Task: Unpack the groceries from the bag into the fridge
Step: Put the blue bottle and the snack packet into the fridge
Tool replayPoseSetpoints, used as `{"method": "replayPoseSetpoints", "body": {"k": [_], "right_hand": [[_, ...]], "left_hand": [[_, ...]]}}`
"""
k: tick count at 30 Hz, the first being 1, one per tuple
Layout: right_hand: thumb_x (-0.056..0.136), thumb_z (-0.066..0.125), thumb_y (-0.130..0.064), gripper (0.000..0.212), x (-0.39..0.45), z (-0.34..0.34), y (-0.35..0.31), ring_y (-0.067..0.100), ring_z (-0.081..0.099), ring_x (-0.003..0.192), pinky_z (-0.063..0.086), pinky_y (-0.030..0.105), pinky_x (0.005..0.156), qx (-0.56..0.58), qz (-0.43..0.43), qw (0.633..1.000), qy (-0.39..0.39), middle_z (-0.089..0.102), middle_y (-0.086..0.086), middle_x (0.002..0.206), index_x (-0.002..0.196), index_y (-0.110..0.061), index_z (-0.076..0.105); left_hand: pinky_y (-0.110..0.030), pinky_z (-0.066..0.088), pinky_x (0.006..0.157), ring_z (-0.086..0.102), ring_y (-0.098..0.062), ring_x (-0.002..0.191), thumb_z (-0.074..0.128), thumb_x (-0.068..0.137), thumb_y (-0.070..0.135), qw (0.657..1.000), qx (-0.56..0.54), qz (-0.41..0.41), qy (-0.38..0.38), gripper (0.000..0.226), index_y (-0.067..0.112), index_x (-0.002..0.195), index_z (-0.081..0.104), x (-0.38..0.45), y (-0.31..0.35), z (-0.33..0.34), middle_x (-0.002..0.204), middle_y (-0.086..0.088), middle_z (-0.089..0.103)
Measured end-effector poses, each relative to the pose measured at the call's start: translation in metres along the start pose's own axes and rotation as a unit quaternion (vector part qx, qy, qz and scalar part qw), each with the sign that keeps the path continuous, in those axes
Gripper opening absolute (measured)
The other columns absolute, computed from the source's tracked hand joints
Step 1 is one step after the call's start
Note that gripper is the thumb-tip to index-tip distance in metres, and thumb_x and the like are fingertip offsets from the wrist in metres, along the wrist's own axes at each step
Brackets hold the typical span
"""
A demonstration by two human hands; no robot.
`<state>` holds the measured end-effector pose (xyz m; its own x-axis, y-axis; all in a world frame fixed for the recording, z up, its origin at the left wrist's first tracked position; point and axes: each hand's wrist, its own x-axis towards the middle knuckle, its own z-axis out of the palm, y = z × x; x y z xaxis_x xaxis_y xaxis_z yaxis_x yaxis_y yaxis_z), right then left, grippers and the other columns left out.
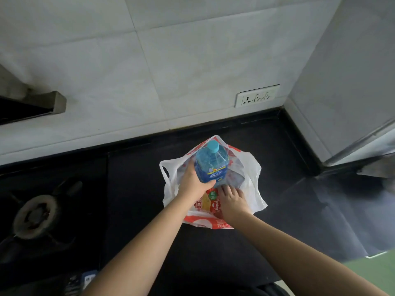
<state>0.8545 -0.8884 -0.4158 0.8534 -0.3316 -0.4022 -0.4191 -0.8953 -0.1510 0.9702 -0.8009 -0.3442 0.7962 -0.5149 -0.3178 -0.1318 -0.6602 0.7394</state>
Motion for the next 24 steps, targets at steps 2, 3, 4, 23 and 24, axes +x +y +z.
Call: {"method": "replayPoseSetpoints", "body": {"k": [2, 3, 4, 23, 24], "right_hand": [[0.088, 0.061, -0.031, 0.074, 0.000, -0.003, -0.001, 0.027, 0.030, 0.137, 0.016, 0.042, 0.116, -0.006, 0.000, 1.000, 0.004, 0.031, 0.007, 0.148, 0.149, -0.015, 0.022], [0.088, 0.062, -0.030, 0.073, 0.000, -0.002, -0.002, 0.028, 0.032, 0.136, 0.019, 0.042, 0.115, -0.009, -0.001, 1.000, 0.009, 0.033, 0.008, 0.147, 0.148, -0.014, 0.023], [0.088, 0.062, -0.029, 0.072, 0.000, -0.002, -0.002, 0.028, 0.034, 0.134, 0.021, 0.041, 0.114, -0.014, -0.003, 1.000, 0.015, 0.035, 0.008, 0.145, 0.148, -0.014, 0.024], [0.087, 0.060, -0.009, 0.043, -0.011, -0.036, -0.021, 0.030, 0.054, 0.116, 0.041, 0.038, 0.096, -0.028, -0.005, 0.999, 0.029, 0.055, 0.010, 0.127, 0.125, -0.010, 0.042], [0.088, 0.057, -0.006, 0.037, -0.013, -0.042, -0.022, 0.030, 0.058, 0.109, 0.044, 0.037, 0.086, -0.023, -0.002, 1.000, 0.017, 0.059, 0.009, 0.122, 0.121, -0.010, 0.043]], "left_hand": [[-0.036, 0.050, 0.095, 0.051, -0.022, 0.127, 0.082, 0.075, 0.031, 1.000, 0.002, -0.002, 0.003, 0.086, 0.021, 0.142, 0.029, 0.004, 0.001, 0.003, 0.141, -0.002, 0.049], [-0.038, 0.050, 0.095, 0.051, -0.023, 0.127, 0.082, 0.075, 0.032, 1.000, 0.002, -0.009, 0.002, 0.085, 0.021, 0.142, 0.029, 0.007, 0.002, 0.003, 0.141, -0.003, 0.049], [-0.038, 0.050, 0.095, 0.051, -0.024, 0.127, 0.082, 0.075, 0.033, 1.000, -0.002, -0.019, -0.003, 0.085, 0.021, 0.142, 0.030, 0.009, 0.002, 0.003, 0.141, -0.003, 0.049], [-0.027, 0.049, 0.083, 0.060, -0.016, 0.114, 0.090, 0.061, 0.038, 0.999, -0.032, -0.020, -0.024, 0.079, 0.022, 0.129, 0.052, 0.027, -0.010, 0.006, 0.124, 0.004, 0.064], [-0.026, 0.049, 0.081, 0.061, -0.015, 0.112, 0.091, 0.061, 0.037, 0.999, -0.035, -0.015, -0.025, 0.078, 0.022, 0.128, 0.054, 0.027, -0.010, 0.005, 0.123, 0.005, 0.065]]}}
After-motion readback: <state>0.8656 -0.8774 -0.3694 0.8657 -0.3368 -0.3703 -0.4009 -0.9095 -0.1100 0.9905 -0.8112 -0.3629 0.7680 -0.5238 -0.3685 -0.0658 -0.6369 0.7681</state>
